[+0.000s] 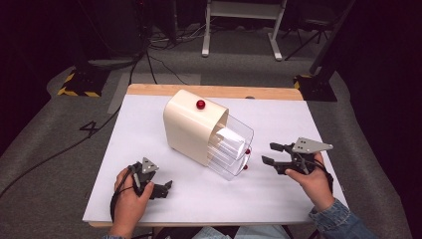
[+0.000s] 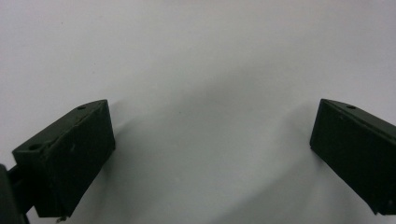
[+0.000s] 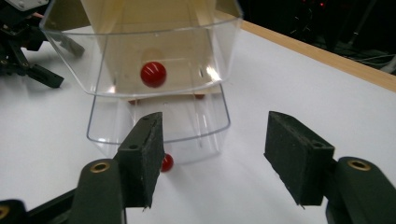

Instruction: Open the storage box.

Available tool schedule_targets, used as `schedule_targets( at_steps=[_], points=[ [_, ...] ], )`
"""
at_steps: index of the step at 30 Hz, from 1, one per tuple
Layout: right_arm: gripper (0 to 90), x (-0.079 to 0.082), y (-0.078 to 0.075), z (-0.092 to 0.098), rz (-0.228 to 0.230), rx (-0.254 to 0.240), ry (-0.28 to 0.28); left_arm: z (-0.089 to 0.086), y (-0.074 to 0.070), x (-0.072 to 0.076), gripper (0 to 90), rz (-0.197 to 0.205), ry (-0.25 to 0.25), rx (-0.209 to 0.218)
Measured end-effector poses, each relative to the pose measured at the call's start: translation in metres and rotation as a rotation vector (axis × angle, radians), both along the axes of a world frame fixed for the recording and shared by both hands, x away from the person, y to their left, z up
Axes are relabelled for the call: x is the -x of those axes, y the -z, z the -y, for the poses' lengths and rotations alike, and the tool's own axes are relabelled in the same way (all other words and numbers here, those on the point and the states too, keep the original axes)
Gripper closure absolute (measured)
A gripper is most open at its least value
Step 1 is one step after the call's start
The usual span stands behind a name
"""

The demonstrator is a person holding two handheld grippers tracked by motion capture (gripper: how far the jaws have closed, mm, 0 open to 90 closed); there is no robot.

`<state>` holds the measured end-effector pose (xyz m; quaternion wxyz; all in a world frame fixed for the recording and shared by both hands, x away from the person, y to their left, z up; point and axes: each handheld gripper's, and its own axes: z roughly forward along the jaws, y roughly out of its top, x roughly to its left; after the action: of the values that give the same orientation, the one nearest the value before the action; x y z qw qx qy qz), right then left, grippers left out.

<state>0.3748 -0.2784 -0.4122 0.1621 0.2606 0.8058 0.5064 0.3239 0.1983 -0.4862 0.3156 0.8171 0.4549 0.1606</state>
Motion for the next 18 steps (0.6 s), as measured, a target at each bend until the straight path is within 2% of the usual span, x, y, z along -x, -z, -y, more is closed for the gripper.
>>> schedule_targets(
  at_steps=[9,12,17,18],
  points=[
    [34.7,0.006,0.002,0.037,-0.026,0.007,0.070,0.000,0.000,0.000,0.0,0.000,0.000,0.001],
    [33.8,0.008,0.004,0.048,-0.051,0.009,0.089,0.000,0.000,0.000,0.0,0.001,-0.002,0.003],
    [32.6,0.010,0.009,0.061,-0.088,0.036,0.106,0.000,0.000,0.000,0.0,-0.001,0.000,0.002],
    [31.2,0.012,0.012,0.067,-0.101,0.055,0.120,0.000,0.000,0.000,0.0,0.000,0.001,0.002]
  ],
)
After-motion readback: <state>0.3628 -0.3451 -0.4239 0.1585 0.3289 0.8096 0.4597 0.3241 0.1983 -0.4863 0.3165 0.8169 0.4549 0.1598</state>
